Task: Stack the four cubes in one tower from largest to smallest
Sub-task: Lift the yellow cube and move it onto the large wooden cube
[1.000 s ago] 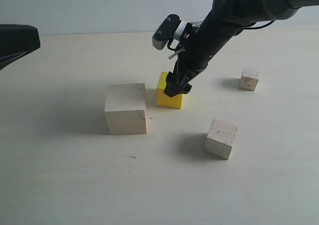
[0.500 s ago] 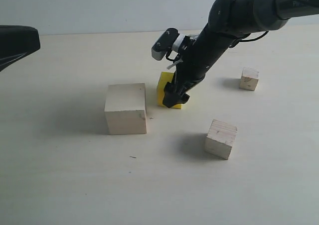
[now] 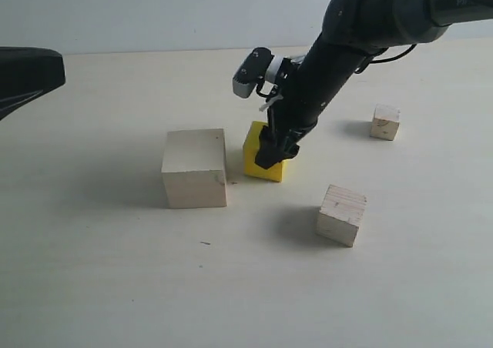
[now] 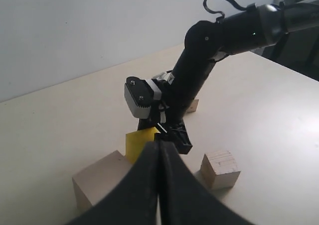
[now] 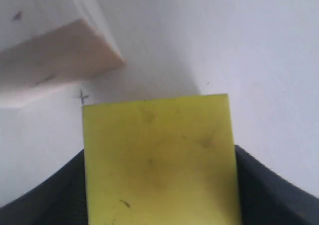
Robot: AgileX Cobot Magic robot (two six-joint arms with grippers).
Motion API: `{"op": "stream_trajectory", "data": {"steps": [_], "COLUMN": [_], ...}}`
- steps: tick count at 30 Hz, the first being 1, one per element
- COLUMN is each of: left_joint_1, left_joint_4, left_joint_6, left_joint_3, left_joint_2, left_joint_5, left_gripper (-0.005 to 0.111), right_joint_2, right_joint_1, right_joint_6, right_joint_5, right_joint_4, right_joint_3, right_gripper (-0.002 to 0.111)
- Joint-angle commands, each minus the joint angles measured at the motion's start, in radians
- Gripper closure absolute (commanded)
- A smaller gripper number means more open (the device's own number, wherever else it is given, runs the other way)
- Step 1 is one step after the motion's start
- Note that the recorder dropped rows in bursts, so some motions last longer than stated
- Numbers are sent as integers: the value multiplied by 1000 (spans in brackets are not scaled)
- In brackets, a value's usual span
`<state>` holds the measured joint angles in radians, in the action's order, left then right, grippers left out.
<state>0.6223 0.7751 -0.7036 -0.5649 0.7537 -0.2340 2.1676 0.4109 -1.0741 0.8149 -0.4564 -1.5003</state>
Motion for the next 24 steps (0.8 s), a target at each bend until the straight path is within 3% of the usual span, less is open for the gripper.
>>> {"op": "stream_trajectory", "data": {"steps": [1, 8, 12, 18, 24], "left_joint_1": [5, 5, 5, 5, 5], "left_joint_4": [-5, -6, -17, -53, -57], "left_joint_6": [1, 1, 1, 1, 1], "left_joint_3": [6, 6, 6, 6, 6], "left_joint_2": [-9, -9, -9, -9, -9], "left_joint_5": [-3, -20, -22, -22, -22], "left_gripper": [107, 107, 107, 107, 107], "right_joint_2": [-97, -220, -218, -212, -166], "right_joint_1": [-4, -4, 16, 151, 182], "right_joint_6": [50, -28, -162, -156, -156], "right_joint_5": [58, 240, 320, 279, 252], "right_joint_4": [156, 137, -31, 18, 26], "right_joint_3": [-2, -150, -238, -240, -244], "right_gripper": [108, 108, 108, 108, 108]}}
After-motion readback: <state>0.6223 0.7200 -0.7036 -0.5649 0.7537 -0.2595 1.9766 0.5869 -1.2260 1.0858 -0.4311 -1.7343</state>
